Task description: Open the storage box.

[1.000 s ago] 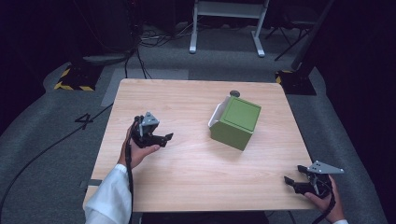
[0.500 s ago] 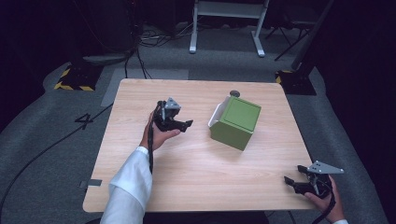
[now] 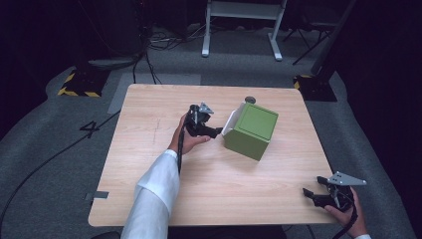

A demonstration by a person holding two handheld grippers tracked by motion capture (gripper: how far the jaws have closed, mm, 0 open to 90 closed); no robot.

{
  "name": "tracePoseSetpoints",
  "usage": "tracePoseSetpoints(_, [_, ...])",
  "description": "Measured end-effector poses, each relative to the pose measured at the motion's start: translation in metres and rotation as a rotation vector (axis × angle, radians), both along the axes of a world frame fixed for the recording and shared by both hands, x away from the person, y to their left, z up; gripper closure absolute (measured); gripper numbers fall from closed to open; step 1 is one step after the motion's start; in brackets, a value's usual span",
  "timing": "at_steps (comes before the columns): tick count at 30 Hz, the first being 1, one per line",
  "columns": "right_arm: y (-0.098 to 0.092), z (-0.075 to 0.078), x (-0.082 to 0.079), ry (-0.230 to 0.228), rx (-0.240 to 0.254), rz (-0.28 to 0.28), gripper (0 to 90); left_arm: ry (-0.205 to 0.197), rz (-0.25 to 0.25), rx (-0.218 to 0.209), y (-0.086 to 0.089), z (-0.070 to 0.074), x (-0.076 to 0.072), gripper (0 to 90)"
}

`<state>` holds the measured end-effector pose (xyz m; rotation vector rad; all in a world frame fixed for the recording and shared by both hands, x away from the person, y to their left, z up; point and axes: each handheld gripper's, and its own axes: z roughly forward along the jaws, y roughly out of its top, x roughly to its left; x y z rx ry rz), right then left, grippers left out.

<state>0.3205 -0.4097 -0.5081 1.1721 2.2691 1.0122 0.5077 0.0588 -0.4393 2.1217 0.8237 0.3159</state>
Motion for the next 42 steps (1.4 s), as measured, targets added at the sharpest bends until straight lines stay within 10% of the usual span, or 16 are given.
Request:
tracePoseSetpoints(18, [0.000,0.000,0.000,0.001,-0.001,0.001,18.5,0.044,0.009,0.025,-0.026,-0.018,0.018,29.2])
tracePoseSetpoints(27, [0.000,0.000,0.000,0.000,-0.001,0.002,18.8,0.044,-0.043,0.014,-0.027,-0.023,0.021,48.0])
tracePoseSetpoints(42, [0.000,0.000,0.000,-0.001,0.000,0.003,18.9,0.084,-0.011,-0.002,0.007,-0.029,0.032,56.6])
